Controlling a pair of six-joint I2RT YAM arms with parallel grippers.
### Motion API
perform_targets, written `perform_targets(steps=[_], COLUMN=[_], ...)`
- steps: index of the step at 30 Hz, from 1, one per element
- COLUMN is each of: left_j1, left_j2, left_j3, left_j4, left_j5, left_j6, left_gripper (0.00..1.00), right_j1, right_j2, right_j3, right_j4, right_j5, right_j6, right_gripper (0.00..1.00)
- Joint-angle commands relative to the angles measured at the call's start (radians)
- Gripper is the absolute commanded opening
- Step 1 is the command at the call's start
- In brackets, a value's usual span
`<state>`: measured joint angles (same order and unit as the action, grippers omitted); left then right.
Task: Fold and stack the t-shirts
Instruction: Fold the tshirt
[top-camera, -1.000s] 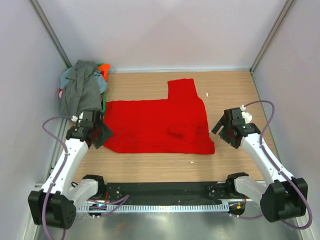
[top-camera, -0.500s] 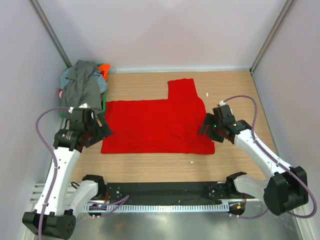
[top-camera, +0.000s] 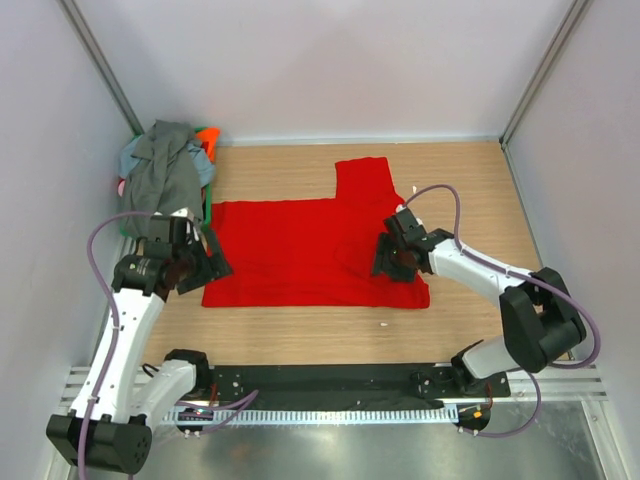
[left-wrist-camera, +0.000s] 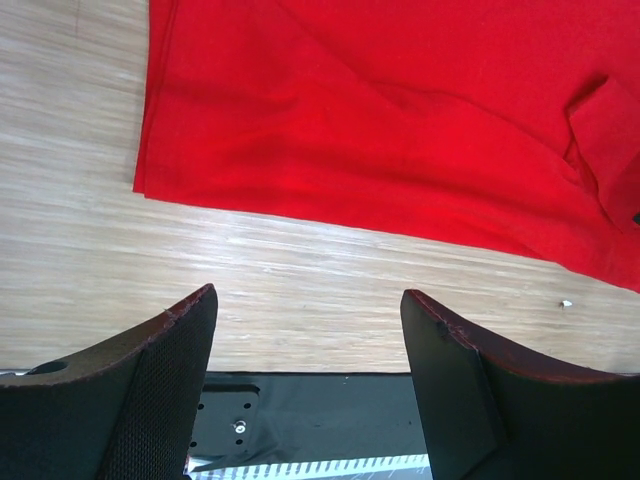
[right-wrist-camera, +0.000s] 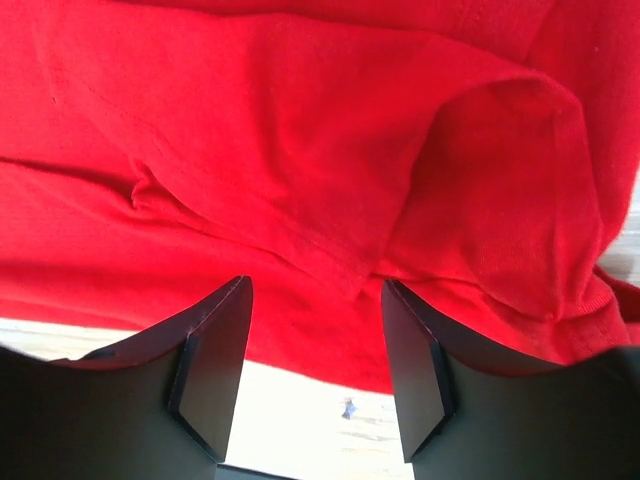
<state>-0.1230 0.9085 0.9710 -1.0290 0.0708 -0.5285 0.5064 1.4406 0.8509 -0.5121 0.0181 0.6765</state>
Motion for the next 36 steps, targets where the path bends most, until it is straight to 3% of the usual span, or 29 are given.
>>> perform_targets(steps=[1, 13, 21, 22, 25, 36], left_j1=[0.000, 0.000, 0.000, 0.000, 0.000, 0.000], left_j2=[-0.029, -0.028, -0.028, -0.029, -0.028, -0.019], left_j3=[0.000, 0.000, -0.002, -0.002, -0.002, -0.003], left_j4=[0.029, 0.027, 0.024, 0.024, 0.024, 0.024], left_j5=[0.029, 0.026, 0.021, 0.020, 0.020, 0.020], left_j6=[0.027, 0.025, 0.021, 0.019, 0.019, 0.018], left_gripper=[0.75, 0.74, 0.73, 0.74, 0.73, 0.73], right_j1=[0.001, 0.012, 0.011, 0.011, 0.011, -0.063], right_j2=[0.017, 0.063, 0.056, 0.057, 0.064, 0.243], right_j3=[-0.003, -0.052, -0.026, -0.016, 0.023, 0.354], right_j4=[0.060, 0.106, 0.100, 0.093, 0.073, -0.046], right_j5=[0.029, 0.011, 0.014, 0.014, 0.028, 0.083], right_j6=[0.021, 0.040, 0.031, 0.025, 0.009, -0.092], right_gripper=[0.60, 0.50, 0.23, 0.12, 0.01, 0.01])
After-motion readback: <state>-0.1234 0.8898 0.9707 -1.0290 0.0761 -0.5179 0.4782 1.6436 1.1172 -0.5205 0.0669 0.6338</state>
